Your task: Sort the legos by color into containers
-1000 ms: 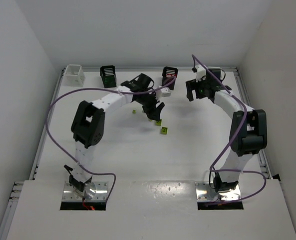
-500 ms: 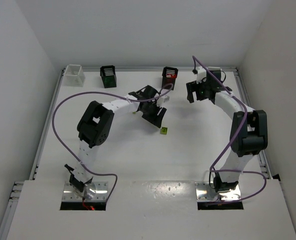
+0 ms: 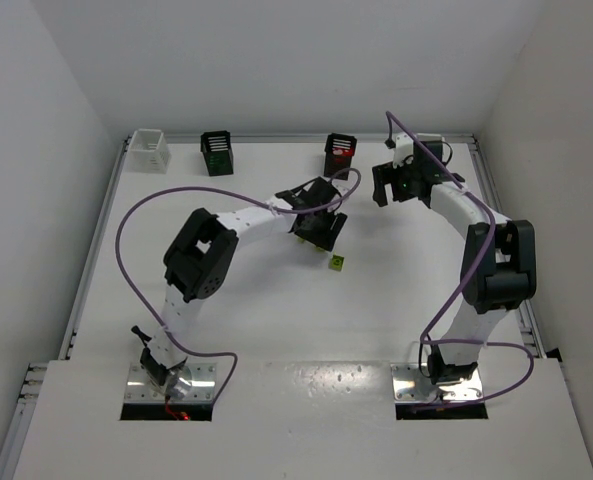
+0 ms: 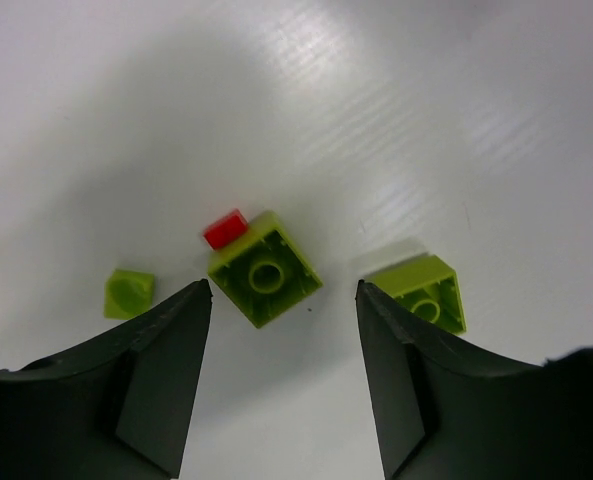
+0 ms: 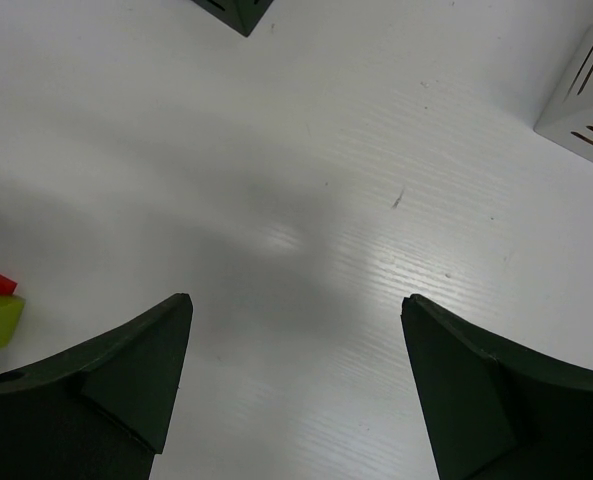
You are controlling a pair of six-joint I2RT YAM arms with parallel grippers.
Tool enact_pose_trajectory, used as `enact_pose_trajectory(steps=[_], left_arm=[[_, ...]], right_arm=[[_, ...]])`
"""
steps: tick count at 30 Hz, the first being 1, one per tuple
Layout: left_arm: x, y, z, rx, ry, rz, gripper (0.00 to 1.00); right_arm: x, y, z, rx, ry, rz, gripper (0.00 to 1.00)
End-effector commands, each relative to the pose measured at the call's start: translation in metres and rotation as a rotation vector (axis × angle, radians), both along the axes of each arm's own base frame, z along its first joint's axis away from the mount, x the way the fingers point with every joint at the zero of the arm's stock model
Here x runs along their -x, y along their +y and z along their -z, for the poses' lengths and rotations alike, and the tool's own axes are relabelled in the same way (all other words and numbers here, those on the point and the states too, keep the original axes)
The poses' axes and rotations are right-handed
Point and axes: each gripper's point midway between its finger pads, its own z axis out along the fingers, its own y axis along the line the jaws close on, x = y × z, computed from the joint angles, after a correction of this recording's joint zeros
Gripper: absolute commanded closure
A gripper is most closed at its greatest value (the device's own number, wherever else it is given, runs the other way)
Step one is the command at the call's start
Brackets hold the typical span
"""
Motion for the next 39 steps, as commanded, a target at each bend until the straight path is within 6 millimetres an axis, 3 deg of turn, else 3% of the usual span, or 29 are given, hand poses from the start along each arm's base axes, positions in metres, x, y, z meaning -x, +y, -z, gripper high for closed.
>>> enact_pose_trajectory(steps=[1,3,5,7,14,16,21,26,30,32,33,35,36,38,39], left_arm=[[-0.020,-0.003,-0.009,-0.003,-0.055,-0.096,0.35],[-0.021,-0.001,0.002,-0.026,-0.042,-0.101,0.35],[-0.024,-0.007,-0.003,-0.008,-0.041,-0.103,0.35],[-0.025,-0.008,0.007,-0.018,-0.030,-0.102,0.35],[-0.023,-0.009,0.010,-0.019,-0.015,-0.096,0.35],[-0.019,-0.004,0.017,-0.040,-0.004,-0.084,0.42],[-0.011,0.010,0.007,-0.026,0.008,-0.014,0.68],[-0.015,0.034,-0.006,-0.020,0.012,-0.023,0.80],[-0.031,0.050,-0.037,0.031,-0.003,-0.004,0.89],[-0.049,0.056,-0.076,0.096,-0.069,-0.002,0.90],[-0.069,0.071,-0.097,0.133,-0.107,-0.040,0.90],[-0.089,0.095,-0.126,0.167,-0.153,-0.081,0.90],[-0.114,0.120,-0.154,0.208,-0.203,-0.131,0.90],[-0.137,0.151,-0.178,0.227,-0.252,-0.191,0.90],[-0.156,0.181,-0.195,0.224,-0.300,-0.255,0.90]], right_arm=[[-0.009,0.002,-0.022,-0.028,-0.056,0.001,0.14],[-0.010,-0.003,-0.022,-0.028,-0.056,0.010,0.14],[-0.007,-0.003,-0.022,-0.028,-0.056,0.010,0.14],[-0.010,-0.003,-0.026,-0.028,-0.066,0.010,0.14],[-0.013,-0.003,-0.024,-0.028,-0.056,0.010,0.14],[-0.013,-0.003,-0.020,-0.027,-0.047,0.011,0.14],[-0.014,0.001,-0.019,-0.041,-0.045,-0.004,0.14],[-0.022,0.008,-0.022,-0.078,-0.059,-0.017,0.14],[-0.024,0.014,-0.024,-0.106,-0.063,-0.035,0.14],[-0.024,0.019,-0.024,-0.100,-0.066,-0.052,0.14],[-0.026,0.020,-0.028,-0.107,-0.074,-0.060,0.14],[-0.027,0.025,-0.029,-0.124,-0.074,-0.080,0.14],[-0.027,0.025,-0.024,-0.124,-0.065,-0.080,0.14],[-0.029,0.029,-0.024,-0.144,-0.061,-0.089,0.14],[-0.030,0.033,-0.028,-0.144,-0.069,-0.099,0.14]])
